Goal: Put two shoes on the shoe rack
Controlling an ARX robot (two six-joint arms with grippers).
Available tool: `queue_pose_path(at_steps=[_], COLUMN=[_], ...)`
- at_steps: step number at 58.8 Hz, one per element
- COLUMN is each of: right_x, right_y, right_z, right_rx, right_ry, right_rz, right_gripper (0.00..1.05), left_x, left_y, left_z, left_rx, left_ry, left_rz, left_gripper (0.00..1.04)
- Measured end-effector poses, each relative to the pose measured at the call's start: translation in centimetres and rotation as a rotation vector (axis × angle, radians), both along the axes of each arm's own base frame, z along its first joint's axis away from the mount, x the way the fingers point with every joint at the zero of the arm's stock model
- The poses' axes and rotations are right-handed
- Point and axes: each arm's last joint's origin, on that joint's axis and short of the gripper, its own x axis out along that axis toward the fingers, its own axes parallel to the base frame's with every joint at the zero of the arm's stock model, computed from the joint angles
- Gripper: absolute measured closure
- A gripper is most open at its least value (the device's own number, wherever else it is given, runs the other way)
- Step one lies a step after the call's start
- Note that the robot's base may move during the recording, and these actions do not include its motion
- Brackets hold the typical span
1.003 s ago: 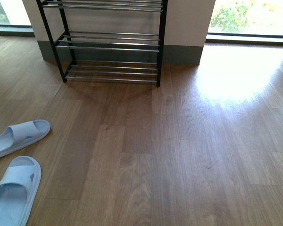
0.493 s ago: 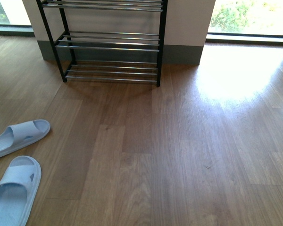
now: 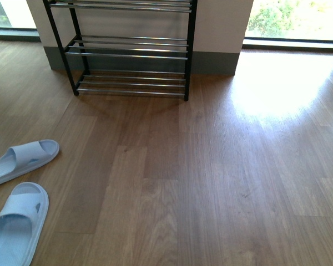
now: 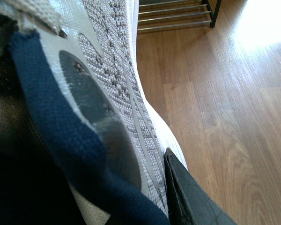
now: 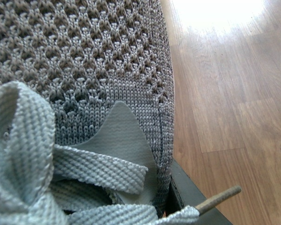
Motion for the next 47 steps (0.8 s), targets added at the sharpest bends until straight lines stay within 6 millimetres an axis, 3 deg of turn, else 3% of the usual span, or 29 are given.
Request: queue_pose_path(at_steps=[47], right_x=[0.00], right_y=[-0.01], right_z=[0.00], right_rx=[0.000], right_ry=[0.000], right_rz=[0.000], right_gripper=[1.01], left_x=[-0.01], left_y=[-0.01], left_z=[-0.01], left_rx=[0.000], left_ry=[0.000], left_rz=[0.000], left_gripper=[1.03])
